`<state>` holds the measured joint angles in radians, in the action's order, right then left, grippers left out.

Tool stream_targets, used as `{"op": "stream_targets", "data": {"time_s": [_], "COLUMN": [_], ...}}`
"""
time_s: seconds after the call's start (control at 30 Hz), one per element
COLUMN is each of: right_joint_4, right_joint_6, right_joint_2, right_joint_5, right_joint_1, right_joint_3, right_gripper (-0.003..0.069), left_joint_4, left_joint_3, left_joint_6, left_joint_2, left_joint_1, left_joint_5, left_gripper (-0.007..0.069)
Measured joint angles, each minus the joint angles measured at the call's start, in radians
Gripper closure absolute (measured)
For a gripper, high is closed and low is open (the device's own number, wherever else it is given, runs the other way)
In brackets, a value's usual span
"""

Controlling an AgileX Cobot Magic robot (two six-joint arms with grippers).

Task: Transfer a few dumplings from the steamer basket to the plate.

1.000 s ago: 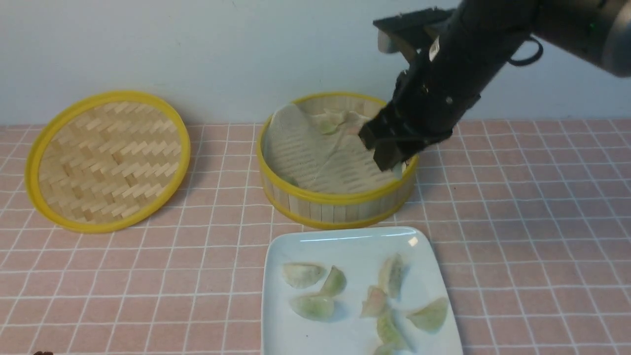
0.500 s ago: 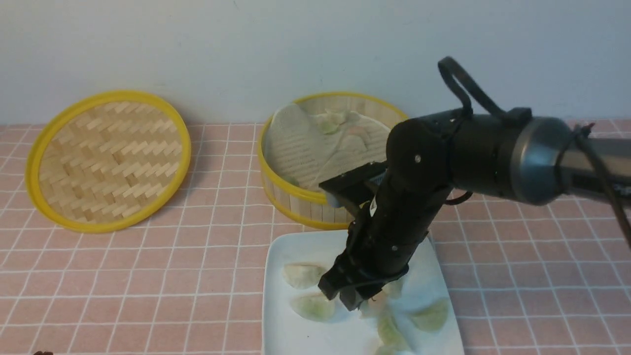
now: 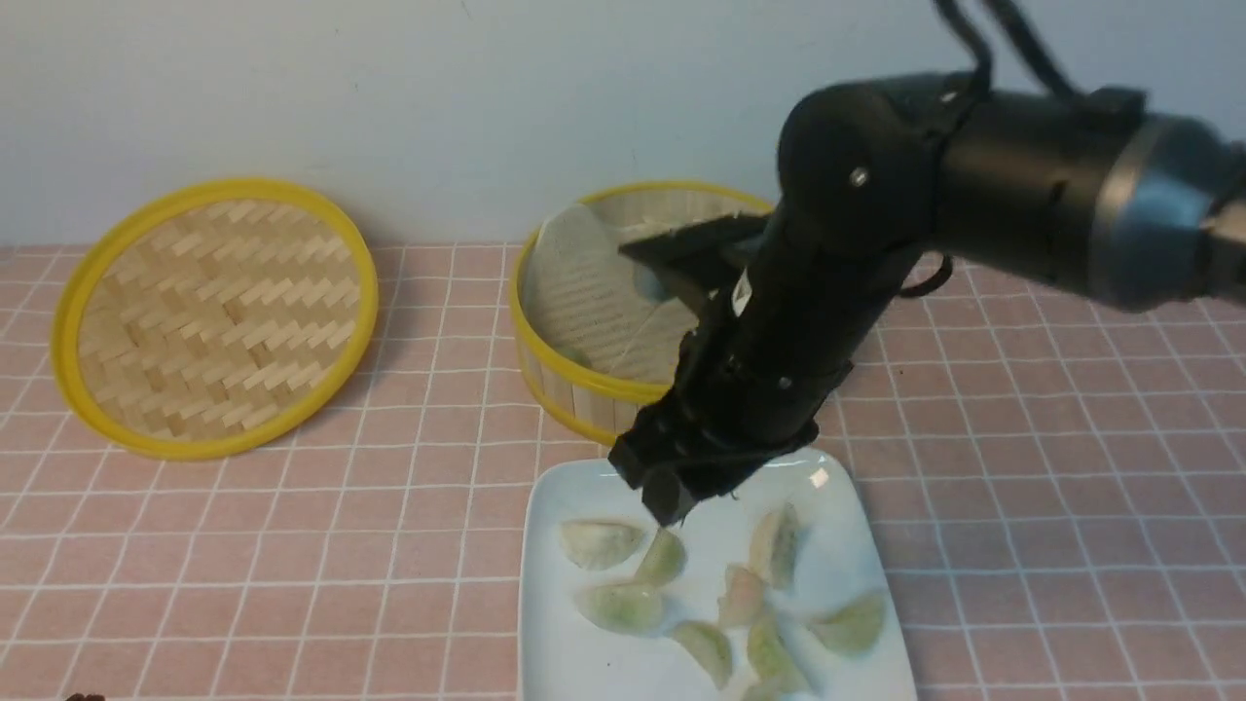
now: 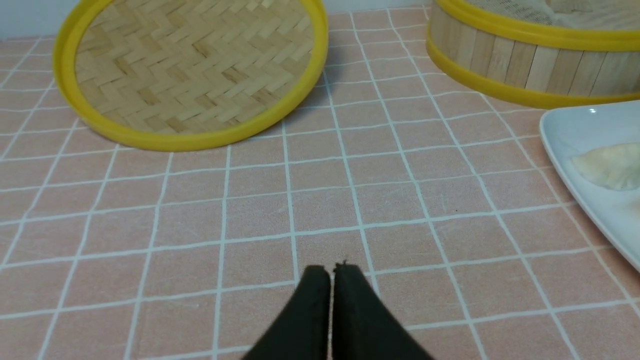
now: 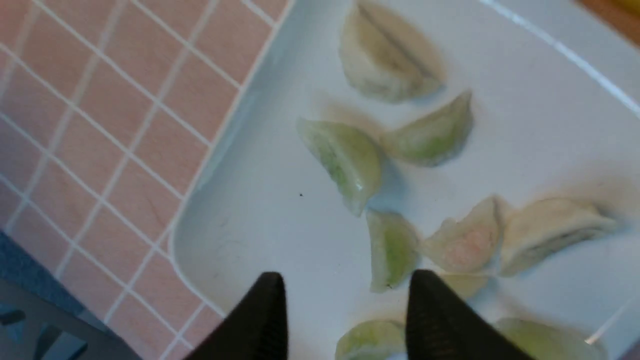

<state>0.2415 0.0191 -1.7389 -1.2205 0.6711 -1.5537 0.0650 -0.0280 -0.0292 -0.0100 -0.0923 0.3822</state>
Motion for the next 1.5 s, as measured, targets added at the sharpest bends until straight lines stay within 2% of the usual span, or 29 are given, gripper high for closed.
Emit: {"op": "stream_targets", "data": {"time_s": [0.1, 0.2, 0.27, 0.4, 0.5, 0.7, 0.87, 1.13, 1.5], "right_joint_4": [-0.043, -0.126, -0.201, -0.296, -0.355, -0.408, -0.481, -0.558, -0.585], "right_joint_6": [-0.044, -0.087, -0.128, -0.204, -0.279, -0.328, -0.433, -0.585, -0.608], "right_joint_2": [0.170, 0.341, 0.509, 0.748, 0.975, 1.347, 1.549, 1.630, 1.630], "right_joint_5": [-0.009, -0.014, -0.012, 0.072, 0.230, 0.535, 0.676, 0.757, 0.760], "right_joint_1": [0.000, 0.000, 0.000, 0.000, 0.000, 0.000, 0.000, 0.000, 0.000], "right_joint_3": [-0.003, 0.013, 0.077, 0.219, 0.418, 0.785, 0.985, 1.111, 1.115], "right_gripper": [0.0582, 0.0653, 0.0668, 0.0672, 0.0672, 0.0673, 0.0673, 0.0673, 0.0673], "left_joint_4": [0.000, 0.000, 0.000, 0.000, 0.000, 0.000, 0.000, 0.000, 0.000], "left_joint_3": [0.000, 0.000, 0.000, 0.000, 0.000, 0.000, 0.000, 0.000, 0.000], "left_joint_6": [0.000, 0.000, 0.000, 0.000, 0.000, 0.000, 0.000, 0.000, 0.000], "left_joint_2": [0.000, 0.000, 0.000, 0.000, 0.000, 0.000, 0.000, 0.000, 0.000], "left_joint_1": [0.000, 0.000, 0.000, 0.000, 0.000, 0.000, 0.000, 0.000, 0.000], "left_joint_5": [0.000, 0.000, 0.000, 0.000, 0.000, 0.000, 0.000, 0.000, 0.000], "left_gripper": [0.0631, 0.0631, 0.0631, 0.0631, 0.0631, 0.0631, 0.0631, 0.0631, 0.0631]}}
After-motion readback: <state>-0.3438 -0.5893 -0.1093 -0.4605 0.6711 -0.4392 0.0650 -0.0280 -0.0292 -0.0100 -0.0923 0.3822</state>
